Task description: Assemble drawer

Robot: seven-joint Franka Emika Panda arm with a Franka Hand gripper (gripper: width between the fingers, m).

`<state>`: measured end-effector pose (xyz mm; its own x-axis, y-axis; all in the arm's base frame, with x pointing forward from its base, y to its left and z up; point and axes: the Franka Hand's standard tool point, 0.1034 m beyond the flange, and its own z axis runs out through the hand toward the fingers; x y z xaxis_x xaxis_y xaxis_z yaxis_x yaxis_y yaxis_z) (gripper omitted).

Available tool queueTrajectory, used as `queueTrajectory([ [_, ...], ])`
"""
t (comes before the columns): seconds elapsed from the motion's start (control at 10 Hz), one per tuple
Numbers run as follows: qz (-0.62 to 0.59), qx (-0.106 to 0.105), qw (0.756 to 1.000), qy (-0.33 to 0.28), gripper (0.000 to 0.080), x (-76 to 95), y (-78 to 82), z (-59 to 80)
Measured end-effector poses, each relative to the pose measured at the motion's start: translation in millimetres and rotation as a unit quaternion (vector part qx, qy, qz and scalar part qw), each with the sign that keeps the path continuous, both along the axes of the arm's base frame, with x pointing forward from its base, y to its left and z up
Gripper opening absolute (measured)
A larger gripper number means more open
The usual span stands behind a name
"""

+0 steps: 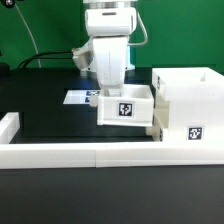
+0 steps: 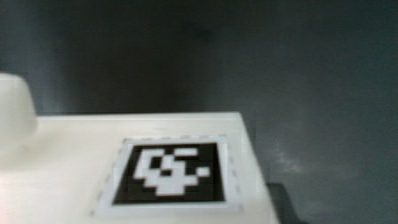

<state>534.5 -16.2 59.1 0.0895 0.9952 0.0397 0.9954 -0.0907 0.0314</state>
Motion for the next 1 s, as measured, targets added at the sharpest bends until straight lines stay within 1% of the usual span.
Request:
queueTrajectory([
  [0.4,-0.003,0.000,1.000,0.000,0.0042,-0.6,-1.1,-0.1],
  [0.7,-0.002,0.001,1.000,0.004,0.0042,-0.5,4.3,0.1],
  [1.0,0.000,0.001,1.000,0.013,0.0042,-1.4,4.4,0.6],
])
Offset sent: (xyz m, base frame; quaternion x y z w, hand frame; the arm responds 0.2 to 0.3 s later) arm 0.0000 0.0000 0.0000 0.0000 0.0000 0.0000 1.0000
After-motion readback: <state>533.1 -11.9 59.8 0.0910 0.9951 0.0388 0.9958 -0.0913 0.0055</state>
